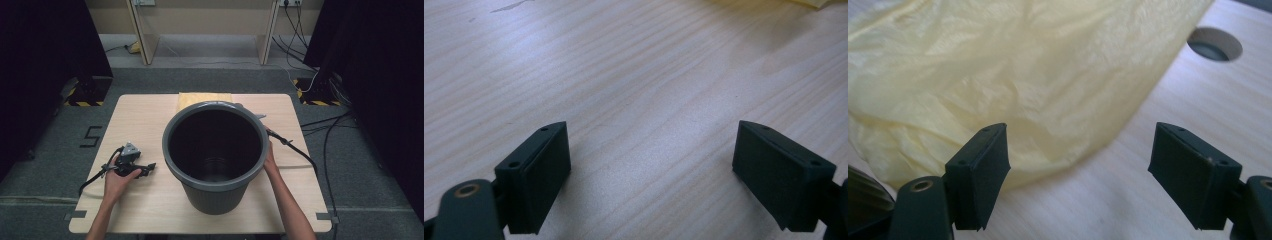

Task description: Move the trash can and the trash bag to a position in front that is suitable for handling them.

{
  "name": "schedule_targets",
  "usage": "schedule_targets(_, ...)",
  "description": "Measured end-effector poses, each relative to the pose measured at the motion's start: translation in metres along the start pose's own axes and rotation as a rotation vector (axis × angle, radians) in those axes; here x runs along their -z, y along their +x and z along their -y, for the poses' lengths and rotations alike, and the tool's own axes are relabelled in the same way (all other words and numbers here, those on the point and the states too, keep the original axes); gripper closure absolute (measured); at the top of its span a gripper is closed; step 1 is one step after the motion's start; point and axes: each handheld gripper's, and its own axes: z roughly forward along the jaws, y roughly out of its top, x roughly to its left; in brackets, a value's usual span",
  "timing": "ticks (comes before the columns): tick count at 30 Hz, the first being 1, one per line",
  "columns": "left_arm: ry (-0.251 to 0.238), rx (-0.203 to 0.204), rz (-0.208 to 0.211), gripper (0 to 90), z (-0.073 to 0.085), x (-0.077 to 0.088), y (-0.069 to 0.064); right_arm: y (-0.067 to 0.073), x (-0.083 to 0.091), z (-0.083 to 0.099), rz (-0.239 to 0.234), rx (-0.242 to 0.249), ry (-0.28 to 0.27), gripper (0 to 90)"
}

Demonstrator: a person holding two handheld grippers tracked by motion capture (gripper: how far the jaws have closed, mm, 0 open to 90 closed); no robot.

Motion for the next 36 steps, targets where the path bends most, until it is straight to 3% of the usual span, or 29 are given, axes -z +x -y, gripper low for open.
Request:
schedule_targets(4, 0.000, -0.005, 0.007, 14.2, 0.000, 0.000, 0.001, 0.006, -0.006, -0.014, -0.034, 0.018, -0.020, 23.9)
schedule_targets(8, 0.001, -0.005, 0.006, 14.2, 0.000, 0.000, 0.000, 0.010, -0.018, -0.019, -0.072, 0.004, -0.033, 23.6)
schedule_targets(11, 0.001, -0.005, 0.006, 14.1, 0.000, 0.000, 0.000, 0.016, -0.029, -0.020, -0.097, 0.017, -0.013, 23.4)
schedule_targets(16, 0.001, -0.003, 0.003, 14.2, 0.000, 0.000, 0.000, 0.014, -0.040, -0.018, -0.143, 0.036, 0.030, 22.2)
schedule_targets(24, 0.001, -0.003, 0.003, 14.2, 0.000, 0.000, 0.000, 0.014, -0.052, -0.013, -0.114, 0.069, 0.080, 23.8)
schedule_targets(26, 0.001, -0.003, 0.003, 14.2, 0.000, 0.000, 0.000, 0.014, -0.055, -0.009, -0.088, 0.099, 0.094, 28.0)
schedule_targets(28, 0.001, -0.003, 0.003, 14.2, 0.000, 0.000, 0.000, 0.013, -0.053, -0.007, -0.087, 0.099, 0.083, 35.0)
schedule_targets(33, 0.001, -0.003, 0.003, 14.2, 0.000, 0.000, 0.000, 0.007, -0.045, -0.002, -0.073, 0.093, 0.085, 39.0)
schedule_targets(36, 0.001, -0.003, 0.003, 14.2, 0.000, 0.000, 0.000, -0.003, -0.029, 0.010, -0.055, 0.099, 0.097, 40.1)
